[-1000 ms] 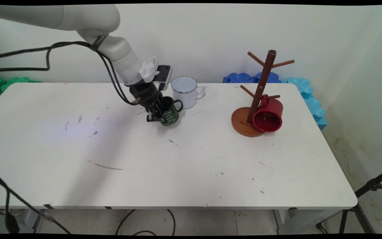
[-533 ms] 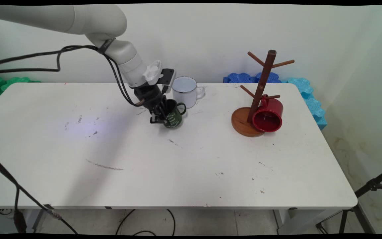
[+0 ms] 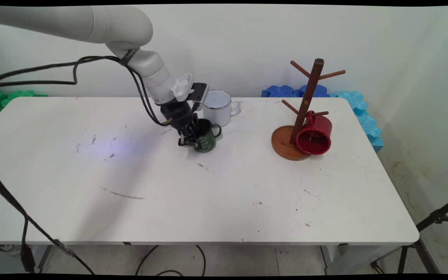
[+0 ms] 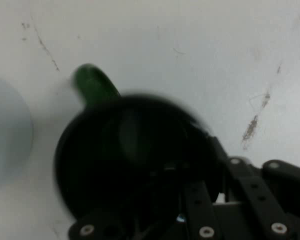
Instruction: Place the picked object on the table
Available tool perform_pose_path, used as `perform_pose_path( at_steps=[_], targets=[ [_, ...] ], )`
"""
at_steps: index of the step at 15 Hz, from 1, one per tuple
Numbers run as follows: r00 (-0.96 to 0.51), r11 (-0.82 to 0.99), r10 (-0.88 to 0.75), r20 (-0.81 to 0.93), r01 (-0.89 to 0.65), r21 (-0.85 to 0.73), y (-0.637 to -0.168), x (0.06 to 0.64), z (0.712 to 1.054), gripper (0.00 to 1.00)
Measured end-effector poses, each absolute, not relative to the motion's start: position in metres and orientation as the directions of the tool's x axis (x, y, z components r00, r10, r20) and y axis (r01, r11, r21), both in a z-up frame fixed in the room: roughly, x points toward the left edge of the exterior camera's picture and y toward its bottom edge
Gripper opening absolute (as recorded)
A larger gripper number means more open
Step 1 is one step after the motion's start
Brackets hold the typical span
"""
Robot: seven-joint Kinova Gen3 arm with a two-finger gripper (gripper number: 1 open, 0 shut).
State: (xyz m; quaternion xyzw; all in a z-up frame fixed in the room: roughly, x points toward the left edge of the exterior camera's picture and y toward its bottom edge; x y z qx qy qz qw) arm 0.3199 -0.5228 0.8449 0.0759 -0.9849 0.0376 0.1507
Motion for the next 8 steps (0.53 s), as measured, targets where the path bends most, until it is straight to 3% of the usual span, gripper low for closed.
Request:
perform_pose_path(
  at_steps=[1, 8],
  targets=[
    [-0.943, 0.986, -0.138, 0.304, -0.161, -0.052, -0.5236, 0.3197, 0.8443, 1.0],
    [-0.932, 0.984, -0.142, 0.334, -0.17, -0.056, -0.5265, 0.3156, 0.8487, 1.0]
  ],
)
